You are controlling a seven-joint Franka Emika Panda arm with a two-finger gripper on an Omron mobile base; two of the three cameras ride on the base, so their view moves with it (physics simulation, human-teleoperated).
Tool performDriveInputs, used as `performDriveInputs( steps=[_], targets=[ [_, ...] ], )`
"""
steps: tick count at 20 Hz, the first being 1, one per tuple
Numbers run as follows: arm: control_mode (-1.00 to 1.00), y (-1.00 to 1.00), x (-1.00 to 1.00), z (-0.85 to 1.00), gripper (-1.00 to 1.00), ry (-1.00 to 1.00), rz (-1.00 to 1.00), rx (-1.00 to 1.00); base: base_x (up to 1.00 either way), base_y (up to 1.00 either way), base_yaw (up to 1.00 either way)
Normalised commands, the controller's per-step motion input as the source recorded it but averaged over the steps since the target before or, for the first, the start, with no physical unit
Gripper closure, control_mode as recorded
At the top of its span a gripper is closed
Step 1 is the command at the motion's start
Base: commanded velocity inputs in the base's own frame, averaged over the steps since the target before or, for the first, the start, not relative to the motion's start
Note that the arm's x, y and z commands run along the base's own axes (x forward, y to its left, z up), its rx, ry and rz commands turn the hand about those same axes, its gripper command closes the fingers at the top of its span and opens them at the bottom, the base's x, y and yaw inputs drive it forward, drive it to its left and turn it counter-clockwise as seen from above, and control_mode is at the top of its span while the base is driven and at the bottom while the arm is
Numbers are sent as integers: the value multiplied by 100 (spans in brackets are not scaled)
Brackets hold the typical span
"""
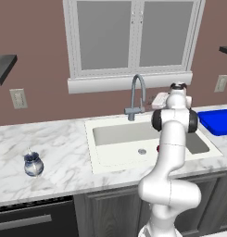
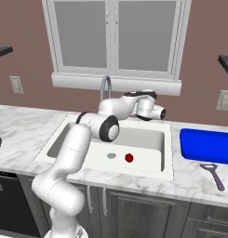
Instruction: Pick up all produce items and place them in the sink. Turn on the sink faucet to wash them. Then turn the sink off and put them in the tray.
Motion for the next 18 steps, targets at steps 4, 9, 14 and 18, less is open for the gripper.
performDriveInputs(
  steps=[4, 9, 14, 18],
  targets=[
    [-100, -27, -41, 13, -100, -6, 0, 0, 0, 0, 0],
    [-100, -10, -74, 6, -100, -7, 0, 0, 0, 0, 0],
    [-100, 0, -91, 14, -100, -2, -3, 0, 0, 0, 0],
    [-100, 0, -77, 42, -100, 0, -9, -3, 0, 0, 0]
  ],
)
